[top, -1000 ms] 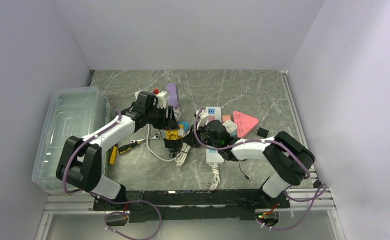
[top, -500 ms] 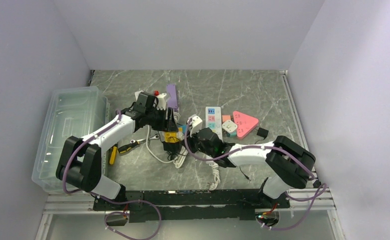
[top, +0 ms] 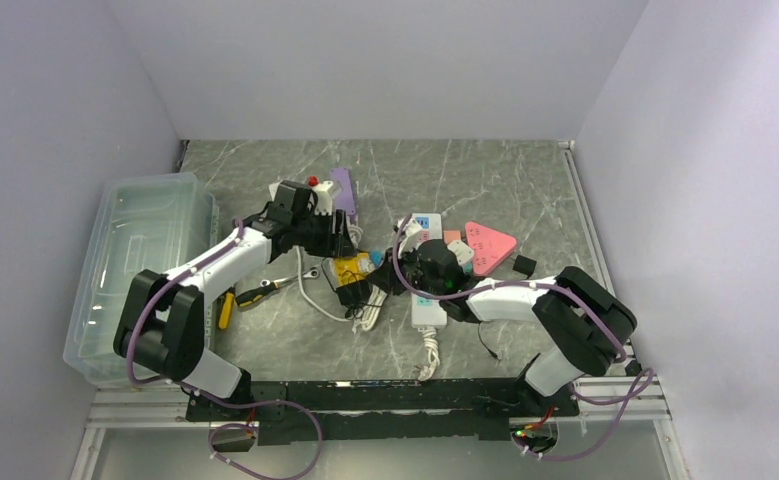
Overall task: Pull the plug off the socket
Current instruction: Remove the plug from the socket.
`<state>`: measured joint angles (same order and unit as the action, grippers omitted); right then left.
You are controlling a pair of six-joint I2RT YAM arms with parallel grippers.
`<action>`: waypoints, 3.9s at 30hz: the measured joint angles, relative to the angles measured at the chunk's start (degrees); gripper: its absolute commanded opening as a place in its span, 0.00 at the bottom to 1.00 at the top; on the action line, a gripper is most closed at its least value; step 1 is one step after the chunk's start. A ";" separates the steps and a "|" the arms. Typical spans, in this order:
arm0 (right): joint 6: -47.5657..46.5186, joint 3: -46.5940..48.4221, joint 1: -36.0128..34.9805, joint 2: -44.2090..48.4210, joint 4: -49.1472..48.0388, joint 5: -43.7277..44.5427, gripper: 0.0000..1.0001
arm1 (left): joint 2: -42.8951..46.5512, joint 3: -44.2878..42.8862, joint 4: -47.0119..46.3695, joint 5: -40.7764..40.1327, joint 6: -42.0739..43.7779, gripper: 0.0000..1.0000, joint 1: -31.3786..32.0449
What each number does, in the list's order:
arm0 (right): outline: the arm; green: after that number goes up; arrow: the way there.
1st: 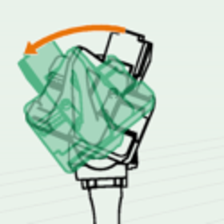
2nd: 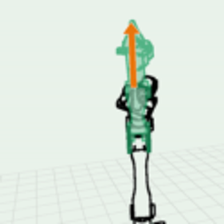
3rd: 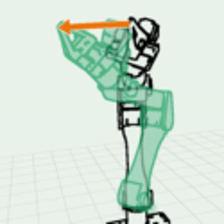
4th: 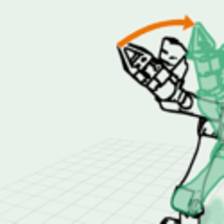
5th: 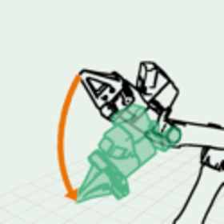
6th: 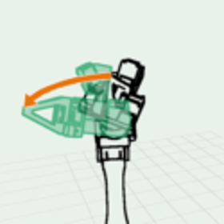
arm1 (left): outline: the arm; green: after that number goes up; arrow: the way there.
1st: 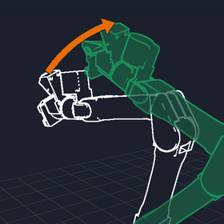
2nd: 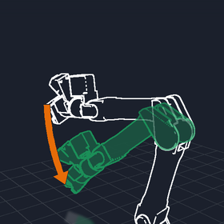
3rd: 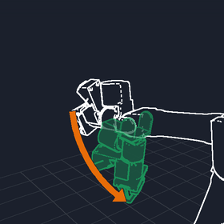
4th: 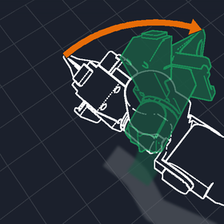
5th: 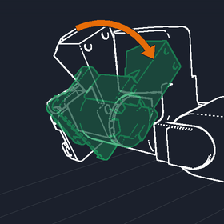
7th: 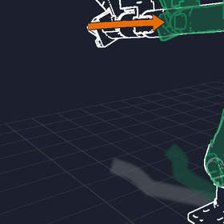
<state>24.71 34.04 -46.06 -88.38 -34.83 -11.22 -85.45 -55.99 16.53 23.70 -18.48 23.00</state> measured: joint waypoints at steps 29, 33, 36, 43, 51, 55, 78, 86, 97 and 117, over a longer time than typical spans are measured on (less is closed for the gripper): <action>-3.65 -1.27 1.36 3.23 3.61 -0.76 0.00 | 6.97 -2.23 0.46 7.43 13.42 0.69 -0.74; -4.68 -1.92 2.12 5.09 4.46 -3.98 0.00 | 7.30 -2.19 0.50 5.33 17.51 0.71 0.79; -4.83 -1.97 2.16 5.25 4.79 -6.08 0.00 | 7.30 -1.62 0.28 3.61 20.31 0.71 3.45; -4.81 -1.99 2.84 5.25 4.85 -9.33 0.00 | 7.43 4.63 -2.54 0.26 25.79 0.73 9.18; -3.78 -2.95 4.76 5.25 4.31 -11.41 0.00 | 7.39 5.18 -2.40 -4.79 30.36 0.78 13.03; -3.23 -3.28 5.38 5.25 3.82 -12.04 0.00 | 7.23 5.18 -2.56 -5.88 31.32 0.81 13.86; -1.64 -4.15 6.64 5.25 2.91 -13.18 0.00 | 3.87 4.72 -2.67 -11.19 32.83 0.89 17.38; -1.09 -4.61 7.10 5.25 1.81 -13.31 0.00 | 2.91 4.13 -1.99 -10.49 32.52 0.76 17.68; -1.09 -4.72 8.04 5.01 1.16 -14.69 0.00 | 1.27 3.78 -1.22 -10.08 31.95 0.86 17.35; -1.22 -3.82 8.55 3.39 -0.33 -18.21 0.00 | 1.27 3.78 0.96 -4.87 31.01 0.49 14.80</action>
<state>23.49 30.22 -37.52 -84.99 -35.16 -29.43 -84.18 -52.21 17.50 18.83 12.53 37.80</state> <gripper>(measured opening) 0.182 0.639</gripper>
